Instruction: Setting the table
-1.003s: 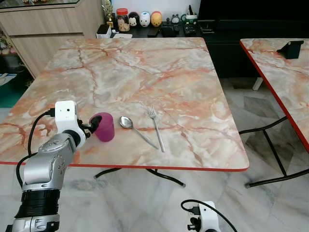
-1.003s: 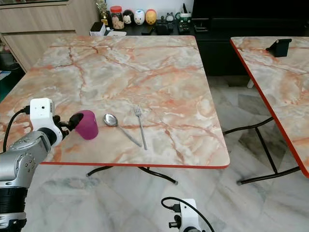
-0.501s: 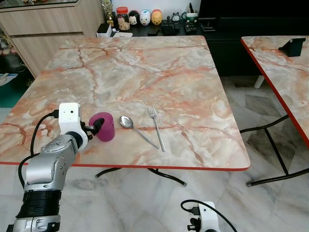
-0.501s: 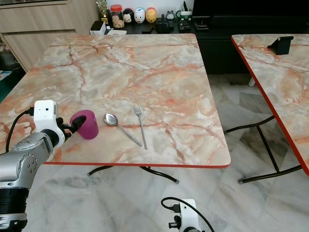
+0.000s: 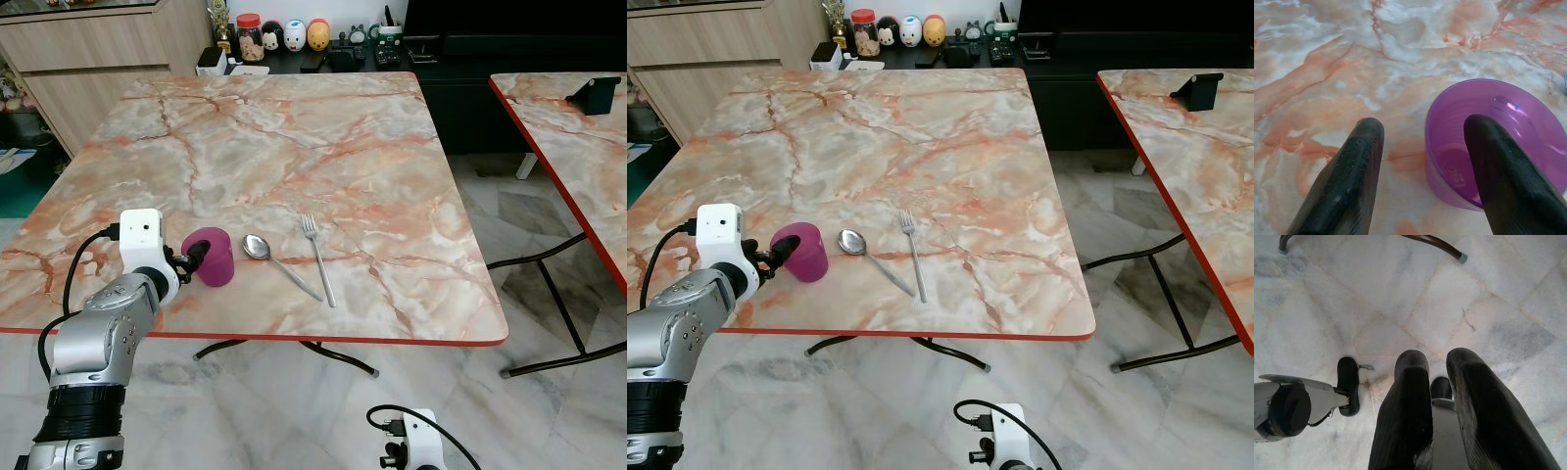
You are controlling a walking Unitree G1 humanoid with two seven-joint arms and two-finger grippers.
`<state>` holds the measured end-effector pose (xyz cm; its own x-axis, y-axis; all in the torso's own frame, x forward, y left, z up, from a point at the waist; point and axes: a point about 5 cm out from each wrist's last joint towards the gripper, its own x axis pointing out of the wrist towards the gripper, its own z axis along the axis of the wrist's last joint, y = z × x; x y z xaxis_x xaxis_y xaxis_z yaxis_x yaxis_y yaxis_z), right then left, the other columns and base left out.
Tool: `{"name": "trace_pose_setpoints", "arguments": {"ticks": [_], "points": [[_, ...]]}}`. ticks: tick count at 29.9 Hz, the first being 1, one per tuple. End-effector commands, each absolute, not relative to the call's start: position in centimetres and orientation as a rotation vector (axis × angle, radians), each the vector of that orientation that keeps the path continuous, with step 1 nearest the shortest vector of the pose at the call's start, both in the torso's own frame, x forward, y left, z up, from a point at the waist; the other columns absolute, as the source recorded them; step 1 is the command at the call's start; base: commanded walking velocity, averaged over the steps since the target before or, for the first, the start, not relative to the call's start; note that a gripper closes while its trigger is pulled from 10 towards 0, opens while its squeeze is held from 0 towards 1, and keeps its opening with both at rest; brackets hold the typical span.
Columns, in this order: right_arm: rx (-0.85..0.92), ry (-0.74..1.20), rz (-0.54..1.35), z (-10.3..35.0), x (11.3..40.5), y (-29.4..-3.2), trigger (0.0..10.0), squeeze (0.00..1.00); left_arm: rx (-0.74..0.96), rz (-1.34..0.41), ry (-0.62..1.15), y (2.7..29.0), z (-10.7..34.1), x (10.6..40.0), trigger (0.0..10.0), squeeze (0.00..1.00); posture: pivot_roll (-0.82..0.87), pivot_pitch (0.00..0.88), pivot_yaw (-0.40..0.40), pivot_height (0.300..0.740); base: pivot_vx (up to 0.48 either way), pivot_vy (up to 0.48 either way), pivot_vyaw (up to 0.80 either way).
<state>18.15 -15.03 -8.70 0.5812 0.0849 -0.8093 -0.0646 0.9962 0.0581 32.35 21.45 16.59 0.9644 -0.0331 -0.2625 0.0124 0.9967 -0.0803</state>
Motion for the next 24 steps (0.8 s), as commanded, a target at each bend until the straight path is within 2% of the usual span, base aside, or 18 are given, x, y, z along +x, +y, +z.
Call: {"name": "trace_pose_setpoints", "arguments": {"ticks": [1,24], "points": [[0.029,0.965,0.088,-8.90,17.77,-14.93,10.0,0.00,-0.081,-0.010,0.288,21.74,16.45,32.23,0.0,0.00,0.06,0.071,0.051,0.740,0.000,0.000,0.00],[0.032,0.966,0.087,-8.89,17.80,-14.94,10.0,0.00,-0.089,0.009,0.290,22.16,16.57,31.85,0.0,0.00,0.06,0.079,0.048,0.740,0.000,0.000,0.00]]}}
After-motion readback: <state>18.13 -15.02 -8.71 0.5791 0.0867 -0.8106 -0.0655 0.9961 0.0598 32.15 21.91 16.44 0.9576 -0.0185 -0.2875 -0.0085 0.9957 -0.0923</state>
